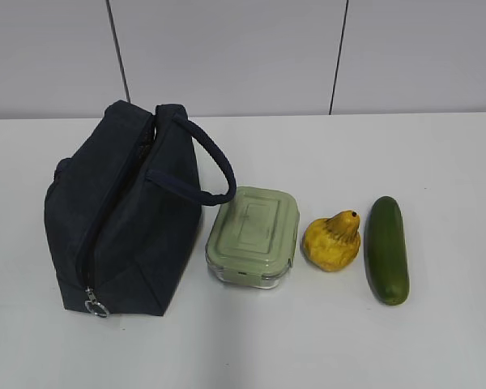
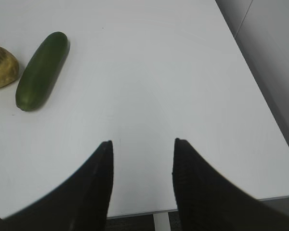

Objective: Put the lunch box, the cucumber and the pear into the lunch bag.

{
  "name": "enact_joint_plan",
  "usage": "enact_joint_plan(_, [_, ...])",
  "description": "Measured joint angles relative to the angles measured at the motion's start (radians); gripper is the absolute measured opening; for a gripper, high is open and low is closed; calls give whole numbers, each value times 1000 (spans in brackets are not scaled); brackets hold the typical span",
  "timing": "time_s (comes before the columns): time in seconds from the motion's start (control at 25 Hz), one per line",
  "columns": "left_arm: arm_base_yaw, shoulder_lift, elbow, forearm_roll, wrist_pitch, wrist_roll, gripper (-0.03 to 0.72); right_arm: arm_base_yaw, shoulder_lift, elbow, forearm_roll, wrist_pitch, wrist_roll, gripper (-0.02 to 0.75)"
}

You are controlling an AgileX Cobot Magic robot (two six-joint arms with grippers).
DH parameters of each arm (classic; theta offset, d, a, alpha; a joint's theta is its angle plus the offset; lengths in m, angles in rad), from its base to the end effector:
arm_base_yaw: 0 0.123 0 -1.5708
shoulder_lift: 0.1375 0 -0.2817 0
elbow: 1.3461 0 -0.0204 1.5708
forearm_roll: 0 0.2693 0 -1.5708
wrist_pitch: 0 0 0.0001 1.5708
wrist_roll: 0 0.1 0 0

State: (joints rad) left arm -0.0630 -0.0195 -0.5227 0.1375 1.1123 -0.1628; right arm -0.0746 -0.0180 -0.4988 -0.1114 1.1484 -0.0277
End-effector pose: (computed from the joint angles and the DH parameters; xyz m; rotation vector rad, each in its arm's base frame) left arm 0.0147 0.0114 0.2853 -0.1161 2.0428 0.0236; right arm 0.0147 -0.0113 0.2749 0.0619 2.1150 -0.1957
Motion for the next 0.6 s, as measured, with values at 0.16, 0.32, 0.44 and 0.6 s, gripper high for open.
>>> enact_joint_plan(0.16, [-6,0,0,-21,0,0,237,0,0,0,0,0,0,332])
enact_joint_plan(0.32, [-108,0,0,-49,-1,0,237,28,0,0,4,0,-14,332])
enact_joint_plan(0.44, [-233,36,-30,-48,3,0,237,60,2,-29,10,0,-67,332])
enact_joint_plan(0.6, [-395,209,-154,-37,-66,0,245,69,155,-130,59,-6,-79,332])
